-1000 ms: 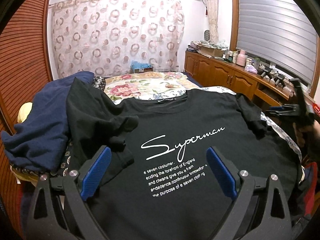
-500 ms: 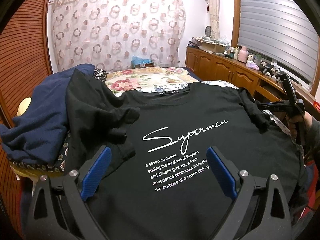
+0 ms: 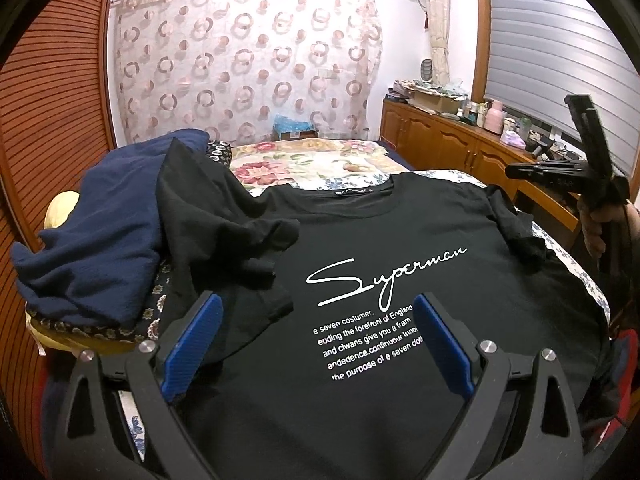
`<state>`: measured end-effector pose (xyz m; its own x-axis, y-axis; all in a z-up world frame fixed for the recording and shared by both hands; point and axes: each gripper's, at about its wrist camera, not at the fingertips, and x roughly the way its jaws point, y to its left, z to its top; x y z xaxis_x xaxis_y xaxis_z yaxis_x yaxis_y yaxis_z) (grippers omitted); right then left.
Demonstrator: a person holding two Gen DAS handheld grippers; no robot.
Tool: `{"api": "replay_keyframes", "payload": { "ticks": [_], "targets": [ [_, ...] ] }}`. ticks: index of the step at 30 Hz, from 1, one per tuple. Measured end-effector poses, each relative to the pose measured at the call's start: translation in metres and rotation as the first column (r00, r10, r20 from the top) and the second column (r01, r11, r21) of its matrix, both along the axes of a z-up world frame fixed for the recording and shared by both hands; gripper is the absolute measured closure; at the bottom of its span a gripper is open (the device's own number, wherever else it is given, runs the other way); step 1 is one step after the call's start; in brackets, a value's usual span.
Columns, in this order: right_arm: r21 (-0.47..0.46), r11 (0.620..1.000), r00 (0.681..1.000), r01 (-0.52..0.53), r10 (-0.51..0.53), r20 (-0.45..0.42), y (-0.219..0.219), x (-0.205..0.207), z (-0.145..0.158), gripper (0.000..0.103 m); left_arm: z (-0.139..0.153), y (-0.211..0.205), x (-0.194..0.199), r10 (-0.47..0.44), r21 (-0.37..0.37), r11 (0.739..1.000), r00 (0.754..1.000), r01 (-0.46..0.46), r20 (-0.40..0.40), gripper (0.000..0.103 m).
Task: Fold small clothes
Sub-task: 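Close the right gripper on the shirt's side edge below the sleeve, then fold that side edge inward toward the print and open right gripper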
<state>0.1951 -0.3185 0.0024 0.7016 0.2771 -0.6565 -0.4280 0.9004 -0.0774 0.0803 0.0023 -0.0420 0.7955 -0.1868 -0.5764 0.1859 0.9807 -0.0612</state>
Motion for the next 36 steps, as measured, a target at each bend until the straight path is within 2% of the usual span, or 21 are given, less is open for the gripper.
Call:
{"api": "replay_keyframes", "payload": {
  "ticks": [1,2,5,8,16,21,24,25,26,28,31,36],
  "targets": [
    [-0.017,0.999,0.999,0.032,-0.032,-0.008,-0.006,0.005,-0.004,0.093,0.0,0.001,0.0,0.001,-0.002,1.0,1.0,-0.001,0.0,0.006],
    [-0.031,0.998,0.998,0.06,-0.061,-0.019,-0.009,0.01,-0.006,0.081,-0.001,0.002,0.0,0.003,-0.005,1.0,1.0,-0.003,-0.001,0.006],
    [-0.049,0.991,0.99,0.127,-0.13,-0.054,-0.033,0.021,-0.021,0.06,-0.003,0.005,0.0,0.007,-0.012,1.0,1.0,-0.007,-0.005,0.006],
    [-0.07,0.981,0.979,0.182,-0.187,-0.081,-0.059,0.029,-0.036,0.052,-0.005,0.003,0.0,0.004,-0.011,1.0,1.0,-0.004,-0.01,0.006],
    [-0.098,0.956,0.944,0.275,-0.288,-0.162,-0.11,0.036,-0.069,0.051,-0.008,0.0,0.0,-0.002,-0.004,1.0,1.0,0.002,-0.02,0.006],
    [-0.077,0.961,0.941,0.266,-0.276,-0.196,-0.118,0.035,-0.077,0.052,-0.008,0.0,0.0,-0.003,-0.004,1.0,1.0,0.003,-0.021,0.006],
    [-0.053,0.972,0.952,0.227,-0.233,-0.2,-0.116,0.031,-0.075,0.073,-0.009,0.0,0.0,-0.004,0.0,1.0,1.0,0.004,-0.023,0.006],
    [-0.055,0.976,0.955,0.212,-0.219,-0.2,-0.112,0.029,-0.075,0.089,-0.009,0.0,0.0,-0.005,-0.001,1.0,1.0,0.005,-0.023,0.006],
    [-0.058,0.979,0.957,0.196,-0.204,-0.204,-0.109,0.029,-0.074,0.098,-0.009,0.0,0.0,-0.005,-0.001,1.0,1.0,0.005,-0.023,0.006],
    [-0.062,0.984,0.964,0.167,-0.176,-0.202,-0.099,0.026,-0.071,0.1,-0.009,-0.001,0.0,-0.006,-0.001,1.0,1.0,0.005,-0.023,0.006],
    [-0.015,0.993,0.978,0.121,-0.121,-0.172,-0.079,0.022,-0.055,0.1,-0.01,0.0,0.0,-0.002,-0.007,1.0,1.0,0.002,-0.022,0.006],
    [0.025,0.999,0.996,-0.02,0.022,-0.085,-0.015,0.012,-0.018,0.101,-0.01,0.004,0.0,0.0,-0.008,1.0,1.0,0.0,-0.017,0.006]
  ]
}}
